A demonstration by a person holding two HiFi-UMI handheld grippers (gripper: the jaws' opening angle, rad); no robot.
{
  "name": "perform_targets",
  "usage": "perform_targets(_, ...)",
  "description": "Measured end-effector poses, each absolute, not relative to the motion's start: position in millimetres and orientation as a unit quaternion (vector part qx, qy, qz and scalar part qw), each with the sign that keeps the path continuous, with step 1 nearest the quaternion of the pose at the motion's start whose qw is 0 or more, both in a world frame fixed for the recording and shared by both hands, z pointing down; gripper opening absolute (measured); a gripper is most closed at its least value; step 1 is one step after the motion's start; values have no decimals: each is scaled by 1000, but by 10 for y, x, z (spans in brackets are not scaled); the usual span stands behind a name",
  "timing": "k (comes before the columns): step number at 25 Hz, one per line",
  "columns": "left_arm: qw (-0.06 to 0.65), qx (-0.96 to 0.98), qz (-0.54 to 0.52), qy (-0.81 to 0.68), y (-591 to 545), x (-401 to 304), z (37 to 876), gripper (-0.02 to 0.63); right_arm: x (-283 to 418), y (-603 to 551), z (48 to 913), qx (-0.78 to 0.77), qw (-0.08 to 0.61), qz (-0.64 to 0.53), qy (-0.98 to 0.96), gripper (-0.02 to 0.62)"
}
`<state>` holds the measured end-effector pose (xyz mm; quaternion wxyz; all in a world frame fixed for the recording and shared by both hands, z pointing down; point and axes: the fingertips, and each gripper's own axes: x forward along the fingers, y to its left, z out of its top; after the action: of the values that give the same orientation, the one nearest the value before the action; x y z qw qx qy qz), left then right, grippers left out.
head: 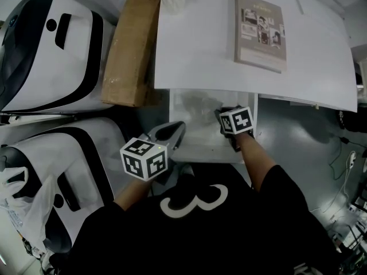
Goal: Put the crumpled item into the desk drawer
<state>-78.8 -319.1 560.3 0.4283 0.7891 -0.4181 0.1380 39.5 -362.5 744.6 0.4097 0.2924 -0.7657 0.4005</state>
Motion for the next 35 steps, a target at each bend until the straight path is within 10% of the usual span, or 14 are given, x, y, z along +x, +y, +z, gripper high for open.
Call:
perform_targets(20, 430, 787, 125, -425, -3204, -855, 5592, 9, 448, -3572, 7569, 289, 406, 431, -752, 193)
perform_targets(35, 407, 810, 95, -412, -2856, -833, 5102, 9, 446, -3448, 6046, 322, 259, 403, -817, 177)
